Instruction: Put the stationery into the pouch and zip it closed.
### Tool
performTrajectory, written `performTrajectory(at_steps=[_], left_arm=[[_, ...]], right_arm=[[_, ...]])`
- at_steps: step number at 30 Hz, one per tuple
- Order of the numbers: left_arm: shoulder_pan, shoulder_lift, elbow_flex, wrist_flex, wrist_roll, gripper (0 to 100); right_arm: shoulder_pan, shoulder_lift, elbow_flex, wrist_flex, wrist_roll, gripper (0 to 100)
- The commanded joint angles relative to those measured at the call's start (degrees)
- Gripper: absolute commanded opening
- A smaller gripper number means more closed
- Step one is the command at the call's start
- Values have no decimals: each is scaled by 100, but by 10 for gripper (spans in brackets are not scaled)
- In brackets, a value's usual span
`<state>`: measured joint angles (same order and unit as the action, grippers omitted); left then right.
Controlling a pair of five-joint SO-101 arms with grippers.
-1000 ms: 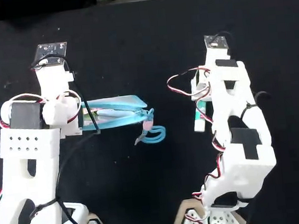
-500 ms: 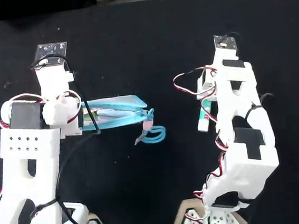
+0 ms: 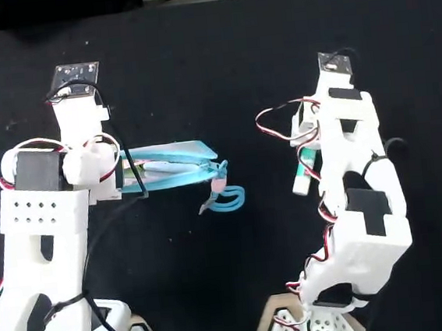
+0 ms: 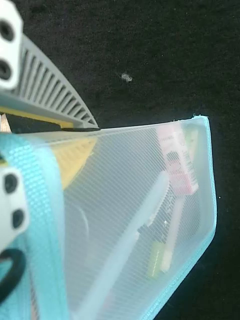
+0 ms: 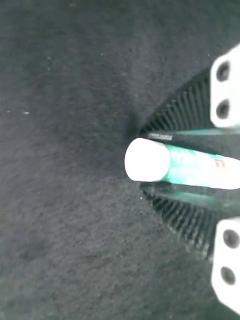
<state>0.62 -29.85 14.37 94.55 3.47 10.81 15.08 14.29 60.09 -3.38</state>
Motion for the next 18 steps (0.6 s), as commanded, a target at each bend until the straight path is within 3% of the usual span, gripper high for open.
performTrajectory(at_steps=[1,5,14,18], left_arm=[[-66,53,224,-9,9,30],[-75,44,224,-9,9,30],[-66,62,224,-9,9,30],[-66,62,224,-9,9,30]], right_arm=[[70,-374,-145,44,-70,120],[70,-374,-163,-44,-123,120],[334,-338,-338,-114,-1477,125],[176,-365,-338,-53,-1486,191]])
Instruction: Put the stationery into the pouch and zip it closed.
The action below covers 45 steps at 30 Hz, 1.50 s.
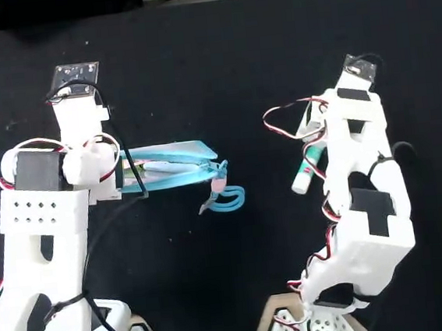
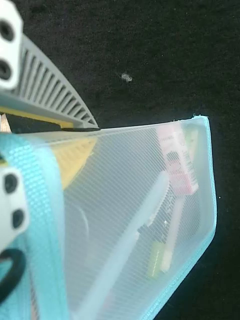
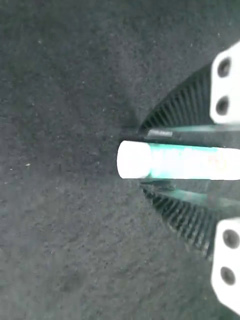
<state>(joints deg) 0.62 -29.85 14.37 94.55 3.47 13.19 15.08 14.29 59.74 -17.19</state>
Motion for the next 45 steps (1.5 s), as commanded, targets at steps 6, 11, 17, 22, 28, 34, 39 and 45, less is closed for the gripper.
performTrajectory(at_steps=[6,11,17,22,28,34,39,45], left_arm=[[-66,88,224,-9,9,30],[-66,88,224,-9,9,30],[-66,88,224,-9,9,30],[-66,62,233,-9,9,30],[-66,53,242,-9,9,30],[-66,53,242,-9,9,30],[-66,62,242,-9,9,30],[-66,62,242,-9,9,30]], right_arm=[[-53,-374,-365,105,-79,225],[-53,-277,-338,-44,-132,212],[-123,171,-514,-369,-800,210],[-123,198,-646,-141,-800,3],[-88,180,-655,-62,-308,11],[-123,180,-655,9,-193,18],[-149,207,-989,554,-264,214],[-563,215,-734,413,-290,253]])
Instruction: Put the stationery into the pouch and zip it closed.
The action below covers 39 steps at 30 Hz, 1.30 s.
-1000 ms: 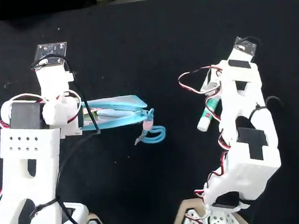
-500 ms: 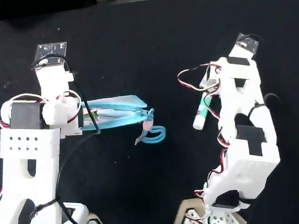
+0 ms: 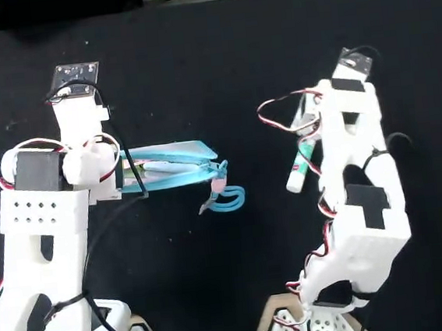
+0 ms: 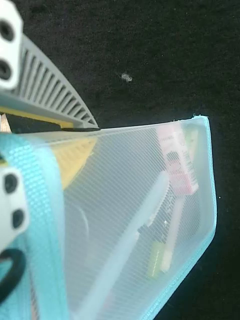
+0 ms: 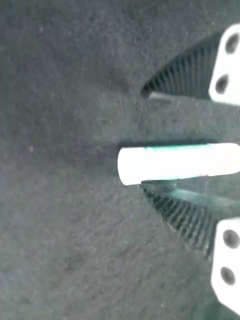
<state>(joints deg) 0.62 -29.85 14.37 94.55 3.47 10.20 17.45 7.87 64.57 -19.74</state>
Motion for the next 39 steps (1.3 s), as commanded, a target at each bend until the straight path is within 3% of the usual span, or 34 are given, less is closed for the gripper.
performTrajectory(at_steps=[1,7,17,25,30,33,39], left_arm=[[-66,53,251,-9,9,30],[-66,44,251,-9,9,30],[-66,44,259,0,9,30],[-84,44,251,9,9,30],[-66,44,259,0,9,30],[-66,44,259,0,9,30],[-66,44,259,0,9,30]], right_arm=[[-343,-22,13,-167,-35,242],[-440,-22,338,-695,-35,172],[-352,180,303,-730,0,166],[-220,1297,-1068,141,35,162],[-229,1473,-1385,343,651,8],[-246,1226,-1279,378,879,9],[-484,523,-927,378,2585,10]])
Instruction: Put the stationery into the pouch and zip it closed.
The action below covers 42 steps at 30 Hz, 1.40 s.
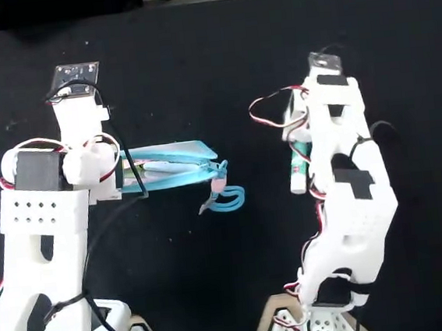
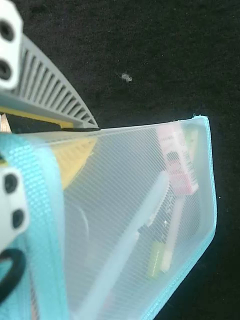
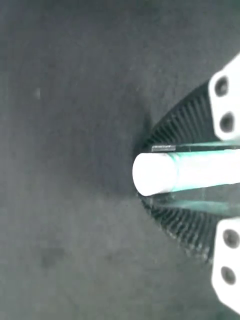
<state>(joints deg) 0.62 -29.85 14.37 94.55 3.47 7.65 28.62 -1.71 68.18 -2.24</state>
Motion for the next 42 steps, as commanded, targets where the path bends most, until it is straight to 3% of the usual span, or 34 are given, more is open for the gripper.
performTrajectory(at_steps=[1,8,11,15,21,33,42], left_arm=[[-66,44,259,0,9,30],[-84,44,259,0,9,30],[-66,44,268,0,9,30],[-84,44,268,0,9,30],[-66,44,268,0,9,30],[-66,44,259,0,9,30],[-66,44,259,0,9,30]], right_arm=[[-299,-690,110,18,1213,10],[-404,-848,690,18,4149,11],[-316,-848,901,9,4862,11],[-299,-848,804,229,4615,36],[-589,-848,268,1503,4396,277],[-369,-778,-4,1635,4413,227],[-53,75,-101,1020,4615,199]])
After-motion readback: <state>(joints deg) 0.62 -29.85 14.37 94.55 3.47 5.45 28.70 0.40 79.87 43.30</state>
